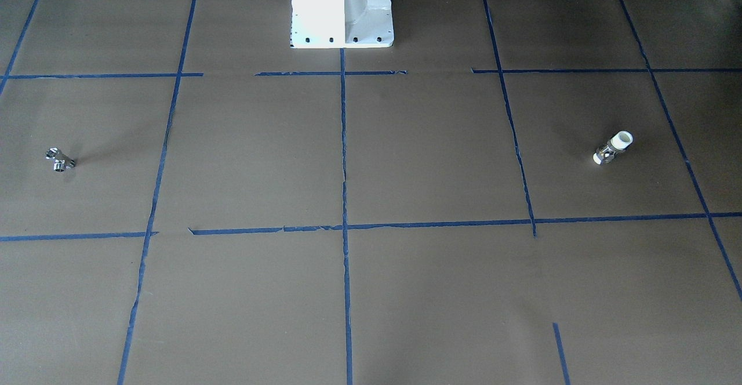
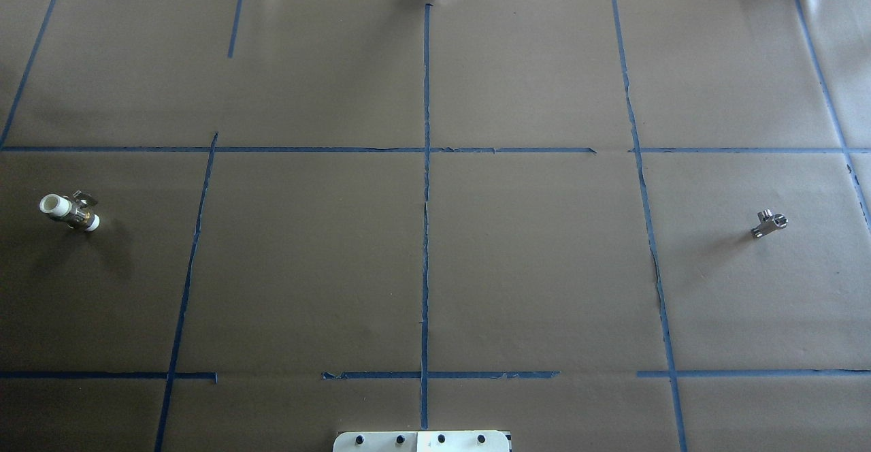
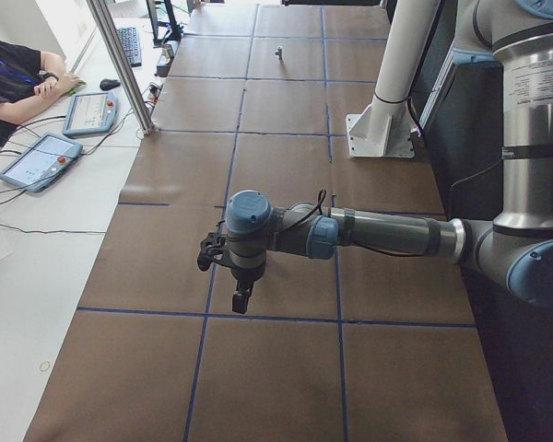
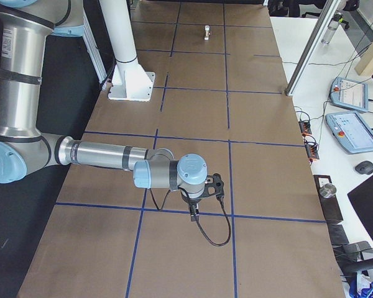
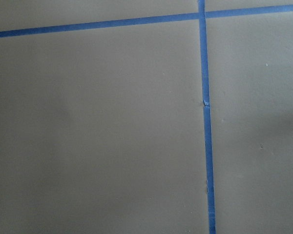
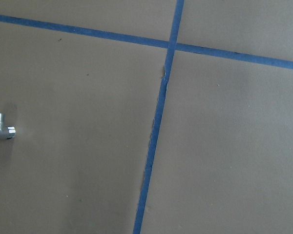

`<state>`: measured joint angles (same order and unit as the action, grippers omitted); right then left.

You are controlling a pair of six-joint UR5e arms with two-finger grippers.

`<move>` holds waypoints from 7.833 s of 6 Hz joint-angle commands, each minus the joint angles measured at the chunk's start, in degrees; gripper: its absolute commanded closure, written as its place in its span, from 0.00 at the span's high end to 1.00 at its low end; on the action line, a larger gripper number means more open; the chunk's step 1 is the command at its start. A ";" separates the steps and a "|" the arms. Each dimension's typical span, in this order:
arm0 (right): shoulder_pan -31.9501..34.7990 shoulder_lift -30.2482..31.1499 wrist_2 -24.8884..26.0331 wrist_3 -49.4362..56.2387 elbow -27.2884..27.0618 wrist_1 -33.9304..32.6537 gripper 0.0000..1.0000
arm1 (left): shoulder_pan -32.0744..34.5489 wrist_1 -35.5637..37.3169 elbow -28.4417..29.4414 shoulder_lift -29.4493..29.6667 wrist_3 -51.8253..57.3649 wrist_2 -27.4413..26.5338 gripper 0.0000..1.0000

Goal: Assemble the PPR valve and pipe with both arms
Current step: 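Lower the left gripper toward the white-ended PPR valve, then close the left gripper on the PPR valve body and lift it, then carry the valve with the left gripper to the table center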

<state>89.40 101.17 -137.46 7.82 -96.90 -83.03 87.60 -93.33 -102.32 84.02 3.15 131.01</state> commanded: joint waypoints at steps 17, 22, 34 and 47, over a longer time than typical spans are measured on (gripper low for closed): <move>-0.19 0.00 -0.09 0.09 0.04 -0.03 1.00 | -30.29 -22.95 1.16 1.24 -39.45 -6.82 0.90; -0.37 0.00 -0.09 0.09 0.04 -0.03 1.00 | -29.94 -22.86 0.28 1.33 -39.80 -6.90 0.46; -0.54 0.08 -0.97 0.09 0.13 -0.03 1.00 | -41.31 11.23 -11.68 34.69 -74.27 -12.65 0.00; -0.63 0.08 -0.88 0.09 0.39 -0.03 1.00 | -60.70 9.57 16.02 59.68 -97.72 -28.53 0.58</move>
<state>88.82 101.25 -138.34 7.91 -96.50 -83.06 26.90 -83.68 -86.14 143.73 -94.59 102.48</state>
